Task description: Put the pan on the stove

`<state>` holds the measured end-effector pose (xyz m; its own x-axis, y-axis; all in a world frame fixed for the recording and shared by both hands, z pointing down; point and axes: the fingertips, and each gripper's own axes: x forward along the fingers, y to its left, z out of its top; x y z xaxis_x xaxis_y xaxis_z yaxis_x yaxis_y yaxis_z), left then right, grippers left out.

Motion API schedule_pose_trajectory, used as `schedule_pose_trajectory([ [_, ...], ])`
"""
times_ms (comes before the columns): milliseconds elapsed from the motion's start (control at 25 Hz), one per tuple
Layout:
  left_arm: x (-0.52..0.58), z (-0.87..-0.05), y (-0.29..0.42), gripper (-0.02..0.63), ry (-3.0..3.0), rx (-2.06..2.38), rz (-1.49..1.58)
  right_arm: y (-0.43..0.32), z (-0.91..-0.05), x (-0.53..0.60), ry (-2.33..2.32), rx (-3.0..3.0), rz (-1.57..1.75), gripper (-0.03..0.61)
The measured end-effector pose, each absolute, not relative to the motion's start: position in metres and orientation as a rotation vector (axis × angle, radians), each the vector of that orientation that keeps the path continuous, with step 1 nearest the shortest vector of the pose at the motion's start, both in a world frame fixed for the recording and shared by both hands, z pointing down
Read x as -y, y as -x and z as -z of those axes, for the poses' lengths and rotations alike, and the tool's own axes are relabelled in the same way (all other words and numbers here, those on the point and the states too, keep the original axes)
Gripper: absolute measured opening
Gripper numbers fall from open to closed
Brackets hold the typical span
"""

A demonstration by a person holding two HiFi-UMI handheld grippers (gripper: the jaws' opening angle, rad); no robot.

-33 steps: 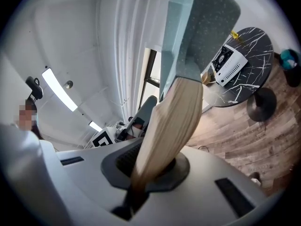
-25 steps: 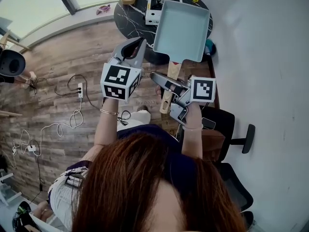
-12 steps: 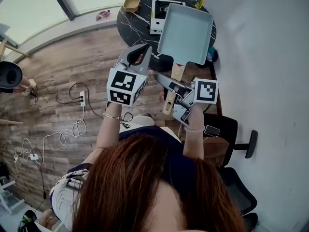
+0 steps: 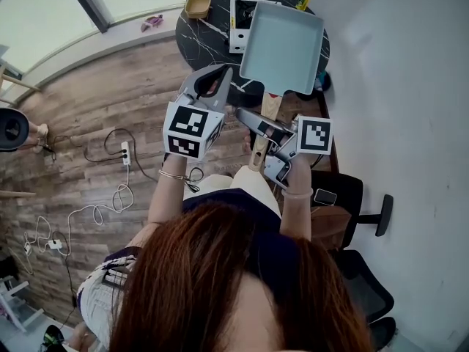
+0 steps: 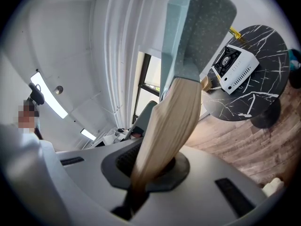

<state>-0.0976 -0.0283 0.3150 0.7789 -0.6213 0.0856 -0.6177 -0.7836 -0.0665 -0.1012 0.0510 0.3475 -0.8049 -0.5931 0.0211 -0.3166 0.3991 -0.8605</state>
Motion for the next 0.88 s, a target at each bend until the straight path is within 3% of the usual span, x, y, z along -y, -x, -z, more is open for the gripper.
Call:
schedule_pose_trajectory([
  [880, 0.093, -0.318, 0.082, 0.012, 2.928, -1.039, 0.157, 0.083, -0.354, 0.013, 0.790, -2.355, 1.391, 0.021],
])
